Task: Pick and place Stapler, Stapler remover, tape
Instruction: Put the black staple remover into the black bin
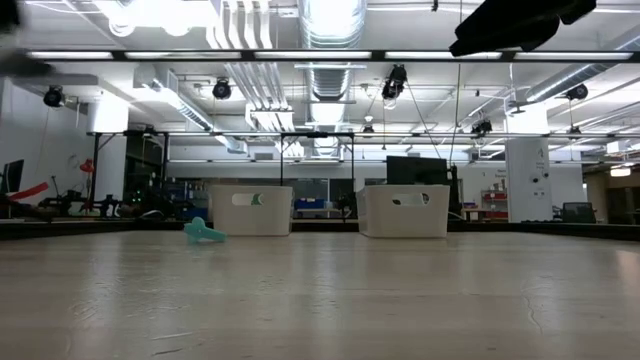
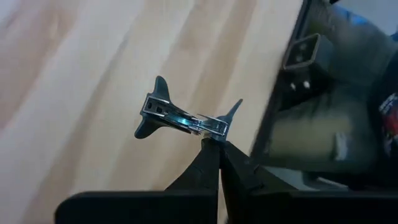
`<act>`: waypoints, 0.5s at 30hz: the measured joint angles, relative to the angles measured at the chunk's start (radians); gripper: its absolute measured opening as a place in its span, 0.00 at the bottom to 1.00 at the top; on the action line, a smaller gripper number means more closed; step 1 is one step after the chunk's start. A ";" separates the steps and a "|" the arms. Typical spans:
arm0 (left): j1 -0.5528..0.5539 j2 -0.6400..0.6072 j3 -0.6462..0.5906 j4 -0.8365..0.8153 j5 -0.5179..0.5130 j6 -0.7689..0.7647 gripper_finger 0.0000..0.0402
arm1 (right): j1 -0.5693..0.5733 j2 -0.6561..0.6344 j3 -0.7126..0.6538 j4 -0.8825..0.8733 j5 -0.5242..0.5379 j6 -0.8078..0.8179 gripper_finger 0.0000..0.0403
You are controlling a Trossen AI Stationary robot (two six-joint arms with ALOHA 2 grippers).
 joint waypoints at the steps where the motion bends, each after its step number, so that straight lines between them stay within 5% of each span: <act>1: -0.035 -0.007 0.000 -0.012 -0.034 -0.054 0.01 | -0.002 0.000 0.000 0.010 0.000 -0.001 0.50; 10: -0.314 -0.092 0.000 -0.171 -0.242 -0.583 0.01 | -0.012 0.004 -0.001 0.069 0.000 -0.062 0.51; 15: -0.408 -0.110 0.000 -0.392 -0.227 -0.902 0.01 | -0.018 0.004 -0.003 0.088 0.000 -0.072 0.50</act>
